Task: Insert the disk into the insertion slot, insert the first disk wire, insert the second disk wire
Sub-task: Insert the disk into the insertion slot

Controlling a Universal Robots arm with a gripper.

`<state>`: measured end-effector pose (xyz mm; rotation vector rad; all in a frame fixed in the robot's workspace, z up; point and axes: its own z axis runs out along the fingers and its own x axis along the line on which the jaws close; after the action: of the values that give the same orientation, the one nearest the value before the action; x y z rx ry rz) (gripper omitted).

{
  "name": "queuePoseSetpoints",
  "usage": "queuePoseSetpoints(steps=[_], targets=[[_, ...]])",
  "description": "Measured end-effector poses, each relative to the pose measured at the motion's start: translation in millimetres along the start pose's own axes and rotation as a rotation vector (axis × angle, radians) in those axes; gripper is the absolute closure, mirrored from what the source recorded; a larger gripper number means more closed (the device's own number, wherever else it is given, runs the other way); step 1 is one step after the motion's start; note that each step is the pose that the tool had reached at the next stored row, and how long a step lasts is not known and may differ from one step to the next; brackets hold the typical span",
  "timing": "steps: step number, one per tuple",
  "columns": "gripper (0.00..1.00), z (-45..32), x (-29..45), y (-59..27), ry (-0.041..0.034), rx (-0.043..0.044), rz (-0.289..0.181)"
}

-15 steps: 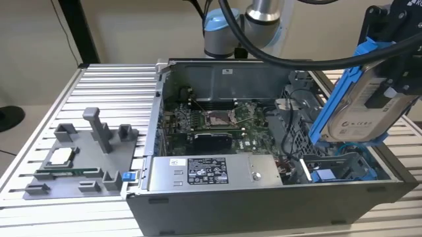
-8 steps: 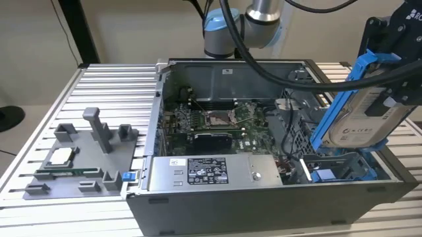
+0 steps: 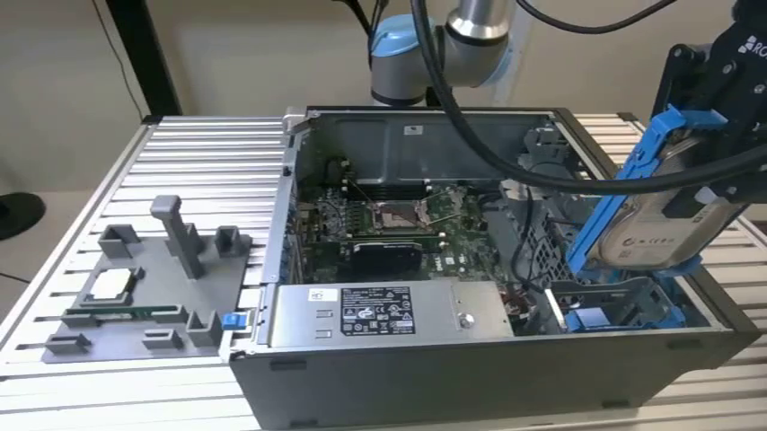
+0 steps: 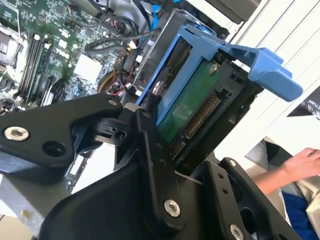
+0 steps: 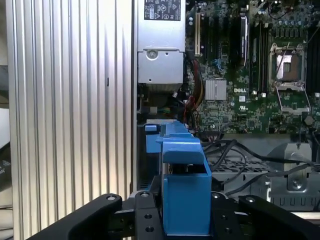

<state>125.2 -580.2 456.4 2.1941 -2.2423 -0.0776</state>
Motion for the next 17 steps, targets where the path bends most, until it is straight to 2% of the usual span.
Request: queuePoseSetpoints(steps=[1,2,8,11,17], targets=[[1.00,1.2,0.4,-0.1,-0.0066,-0.0001,0.000],[1.00,3.0,0.8,-0.7,-0.0092,-0.0002,0.000],[1.00,13.6,1.8,-7.8,-0.0084,-0.0006,-0.014],[1.00,18.9,2.0,-8.4,-0.0073,-0.0015,-0.039],[1.00,29.9,2.5,-9.0,-0.0071,-0.0019,-0.050]])
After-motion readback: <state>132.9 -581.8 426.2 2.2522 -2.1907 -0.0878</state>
